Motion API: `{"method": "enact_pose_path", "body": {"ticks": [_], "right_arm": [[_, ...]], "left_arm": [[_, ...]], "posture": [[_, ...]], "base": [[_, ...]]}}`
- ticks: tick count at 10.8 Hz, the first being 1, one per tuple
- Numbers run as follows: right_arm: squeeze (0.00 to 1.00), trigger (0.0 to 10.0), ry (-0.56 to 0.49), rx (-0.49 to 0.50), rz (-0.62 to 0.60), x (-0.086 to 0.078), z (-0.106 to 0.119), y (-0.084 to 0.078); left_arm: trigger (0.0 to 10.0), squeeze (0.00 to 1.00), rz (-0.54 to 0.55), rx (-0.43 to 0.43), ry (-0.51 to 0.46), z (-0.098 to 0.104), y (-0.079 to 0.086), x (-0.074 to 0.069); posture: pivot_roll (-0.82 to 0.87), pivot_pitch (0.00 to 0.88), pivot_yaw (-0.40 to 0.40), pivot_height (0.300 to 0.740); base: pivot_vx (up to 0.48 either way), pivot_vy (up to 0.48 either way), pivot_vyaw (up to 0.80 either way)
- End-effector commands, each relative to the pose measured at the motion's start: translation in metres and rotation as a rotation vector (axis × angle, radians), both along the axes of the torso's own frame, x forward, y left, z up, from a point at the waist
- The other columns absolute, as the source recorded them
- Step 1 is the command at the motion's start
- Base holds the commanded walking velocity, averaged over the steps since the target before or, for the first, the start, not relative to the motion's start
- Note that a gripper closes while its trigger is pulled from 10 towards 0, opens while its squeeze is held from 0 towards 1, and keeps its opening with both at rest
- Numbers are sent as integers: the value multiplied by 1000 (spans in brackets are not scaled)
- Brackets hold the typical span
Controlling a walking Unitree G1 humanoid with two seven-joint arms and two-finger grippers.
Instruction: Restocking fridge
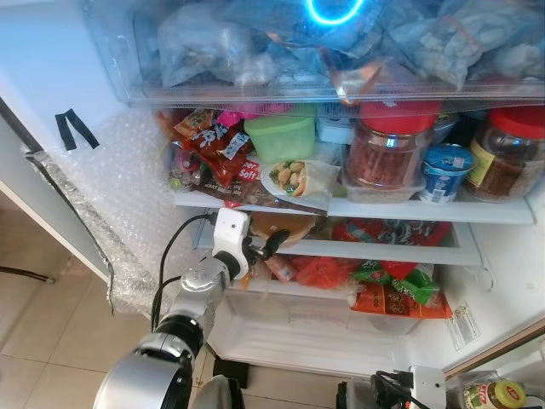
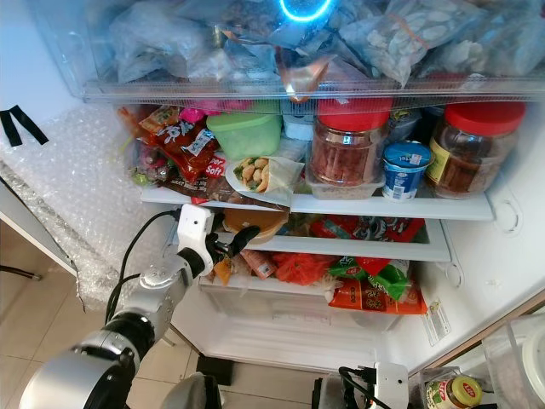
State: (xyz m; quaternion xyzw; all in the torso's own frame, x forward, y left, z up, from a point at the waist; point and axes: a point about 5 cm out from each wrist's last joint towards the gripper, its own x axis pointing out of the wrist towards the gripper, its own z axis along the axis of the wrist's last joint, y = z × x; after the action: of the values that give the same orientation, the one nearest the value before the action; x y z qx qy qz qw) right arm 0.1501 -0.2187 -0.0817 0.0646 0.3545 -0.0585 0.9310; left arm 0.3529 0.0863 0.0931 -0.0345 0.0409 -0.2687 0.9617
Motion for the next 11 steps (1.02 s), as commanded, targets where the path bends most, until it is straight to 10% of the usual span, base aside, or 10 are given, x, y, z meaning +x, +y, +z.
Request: {"method": "enact_pose_path", "body": {"ticks": [1,6,11], "right_arm": [[0,10000,75,8,-7,-22,-9,0],[0,10000,78,5,-1,-23,-9,-1],[0,10000,66,8,-1,-18,-8,0]], "left_arm": [[10000,0,-6,19,-13,3,-1,2],[10000,0,-45,77,-39,16,-18,10],[10000,0,-68,27,-209,18,5,-7]], "posture": [[-220,117,77,650],[-223,110,78,650],[-202,92,81,650]], "base": [[0,0,0],[0,0,0],[0,0,0]]}}
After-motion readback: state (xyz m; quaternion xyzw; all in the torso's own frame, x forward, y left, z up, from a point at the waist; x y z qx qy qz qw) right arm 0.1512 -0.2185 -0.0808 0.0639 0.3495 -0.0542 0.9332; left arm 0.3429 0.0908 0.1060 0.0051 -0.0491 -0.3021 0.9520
